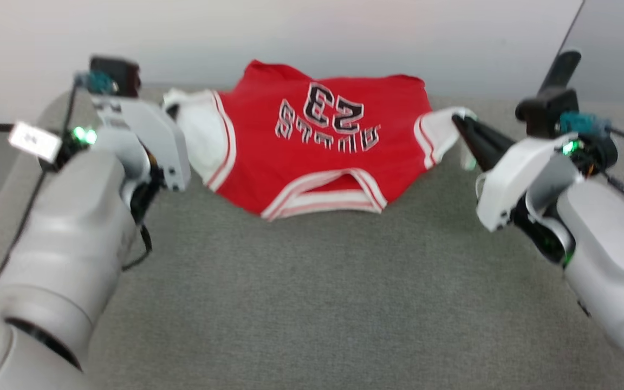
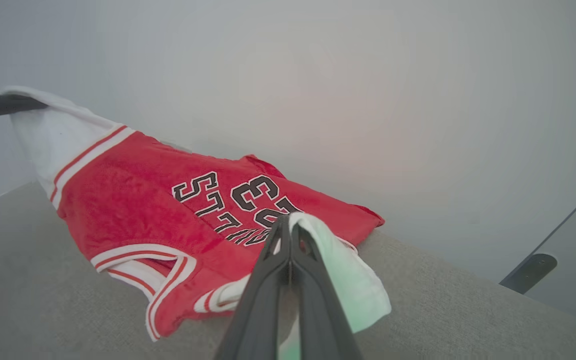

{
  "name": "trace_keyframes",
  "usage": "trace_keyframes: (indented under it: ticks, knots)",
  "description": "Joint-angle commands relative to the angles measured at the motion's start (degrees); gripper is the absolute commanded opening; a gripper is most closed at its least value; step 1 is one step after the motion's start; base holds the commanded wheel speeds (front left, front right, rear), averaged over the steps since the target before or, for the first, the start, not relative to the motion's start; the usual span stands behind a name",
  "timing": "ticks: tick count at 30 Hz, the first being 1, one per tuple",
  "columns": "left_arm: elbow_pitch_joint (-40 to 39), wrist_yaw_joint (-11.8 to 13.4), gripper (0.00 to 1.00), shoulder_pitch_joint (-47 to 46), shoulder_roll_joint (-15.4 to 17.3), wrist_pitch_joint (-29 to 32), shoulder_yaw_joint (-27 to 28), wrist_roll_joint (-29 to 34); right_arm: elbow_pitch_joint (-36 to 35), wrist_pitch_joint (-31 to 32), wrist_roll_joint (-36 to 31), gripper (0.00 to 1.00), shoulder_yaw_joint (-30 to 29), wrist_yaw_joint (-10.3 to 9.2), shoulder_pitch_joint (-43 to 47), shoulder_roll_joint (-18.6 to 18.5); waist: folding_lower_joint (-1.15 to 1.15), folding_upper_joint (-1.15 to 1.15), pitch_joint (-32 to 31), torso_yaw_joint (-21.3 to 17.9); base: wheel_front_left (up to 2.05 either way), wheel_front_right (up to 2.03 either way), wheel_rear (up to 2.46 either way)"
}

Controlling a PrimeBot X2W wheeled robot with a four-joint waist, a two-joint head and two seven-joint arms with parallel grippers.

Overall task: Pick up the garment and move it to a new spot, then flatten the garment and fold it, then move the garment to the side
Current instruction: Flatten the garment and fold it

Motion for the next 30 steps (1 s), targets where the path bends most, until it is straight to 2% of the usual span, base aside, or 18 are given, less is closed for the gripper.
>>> trace_keyframes:
  ticks: [1,3,11,24,30]
  knots:
    - [-0.27,-0.26,0.0,1.61,0.21,-0.24,-0.18,-0.17,-1.62,0.5,0.51,0.0,-0.02,0.22,1.93,-0.82,0.0,0.0,-1.99,1.43,0.0,0.0,0.0]
    - [-0.79,-0.33,0.0,4.0,0.27,-0.69,-0.49,-0.44,-5.15,1.79,1.14,0.0,-0.7,0.22,5.37,-2.85,0.0,0.0,-2.75,2.15,0.0,0.0,0.0]
    - [-1.83,-0.34,0.0,9.78,0.59,-3.82,-1.56,-0.02,-14.34,4.88,-0.92,0.0,-5.06,0.22,15.78,-6.3,0.0,0.0,-4.14,3.94,0.0,0.0,0.0]
    - [-3.55,-0.26,0.0,17.91,-0.07,-10.06,-2.22,0.45,-27.19,11.08,-8.3,0.0,-14.84,0.22,32.74,-3.9,0.0,0.0,-6.18,4.85,0.0,0.0,0.0]
    - [-4.2,0.08,0.0,22.0,-0.06,-10.93,-1.6,0.38,-32.89,14.68,-10.6,0.0,-18.3,0.22,39.37,-2.61,0.0,0.0,-6.73,4.61,0.0,0.0,0.0]
